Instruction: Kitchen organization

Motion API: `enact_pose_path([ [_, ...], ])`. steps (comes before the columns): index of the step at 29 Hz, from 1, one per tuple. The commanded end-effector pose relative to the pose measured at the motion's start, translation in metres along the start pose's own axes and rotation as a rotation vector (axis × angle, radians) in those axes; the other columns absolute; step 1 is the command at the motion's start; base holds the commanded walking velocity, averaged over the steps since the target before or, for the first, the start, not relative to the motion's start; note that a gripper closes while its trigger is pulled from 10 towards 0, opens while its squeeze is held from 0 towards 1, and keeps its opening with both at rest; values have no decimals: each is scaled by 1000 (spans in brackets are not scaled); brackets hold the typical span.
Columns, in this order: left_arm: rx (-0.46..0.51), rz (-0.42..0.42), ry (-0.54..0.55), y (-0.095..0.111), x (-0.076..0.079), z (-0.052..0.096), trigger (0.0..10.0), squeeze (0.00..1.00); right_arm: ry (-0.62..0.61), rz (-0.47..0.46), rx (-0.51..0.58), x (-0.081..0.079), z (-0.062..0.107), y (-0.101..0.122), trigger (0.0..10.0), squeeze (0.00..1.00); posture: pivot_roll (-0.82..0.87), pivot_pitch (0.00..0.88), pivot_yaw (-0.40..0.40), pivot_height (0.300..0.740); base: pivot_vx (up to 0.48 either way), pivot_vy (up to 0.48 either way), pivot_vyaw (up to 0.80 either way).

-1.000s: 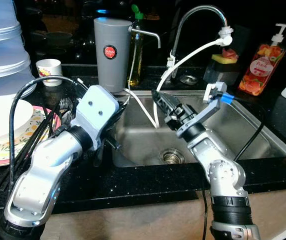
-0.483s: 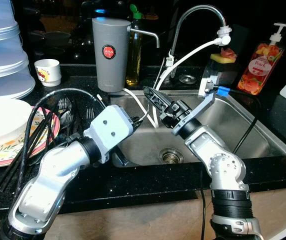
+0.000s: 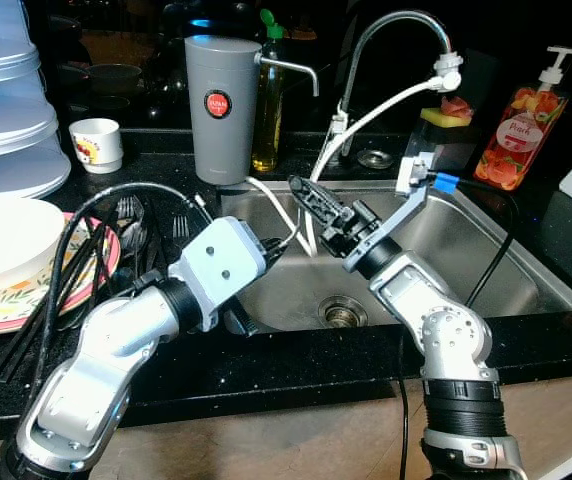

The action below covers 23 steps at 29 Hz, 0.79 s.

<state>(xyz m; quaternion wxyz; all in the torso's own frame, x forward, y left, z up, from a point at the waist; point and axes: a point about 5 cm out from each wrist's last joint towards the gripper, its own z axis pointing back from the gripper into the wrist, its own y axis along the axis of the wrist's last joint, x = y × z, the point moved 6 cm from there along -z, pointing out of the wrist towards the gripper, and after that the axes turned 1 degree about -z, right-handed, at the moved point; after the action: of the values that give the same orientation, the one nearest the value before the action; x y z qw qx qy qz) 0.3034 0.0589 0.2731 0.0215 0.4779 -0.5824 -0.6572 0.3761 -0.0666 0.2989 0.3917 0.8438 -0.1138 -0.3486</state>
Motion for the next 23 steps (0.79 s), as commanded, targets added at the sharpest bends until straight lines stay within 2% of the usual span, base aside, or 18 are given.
enact_pose_path([
  [1,1,3,-11,-2,4,-1,0,0,19,-5,-1,-5,-1,4,0,0,5,28,-51,740,0,0,0],
  [17,-9,9,16,-4,1,-1,0,0,27,-12,4,-6,0,5,0,0,3,37,-54,740,0,0,0],
  [18,2,28,68,-2,-7,-2,10000,1000,27,-12,7,-6,0,7,0,0,0,38,-54,740,0,0,0],
  [23,19,60,121,2,-17,-3,10000,1000,25,-15,18,-6,0,9,0,0,-1,39,-55,740,0,0,0],
])
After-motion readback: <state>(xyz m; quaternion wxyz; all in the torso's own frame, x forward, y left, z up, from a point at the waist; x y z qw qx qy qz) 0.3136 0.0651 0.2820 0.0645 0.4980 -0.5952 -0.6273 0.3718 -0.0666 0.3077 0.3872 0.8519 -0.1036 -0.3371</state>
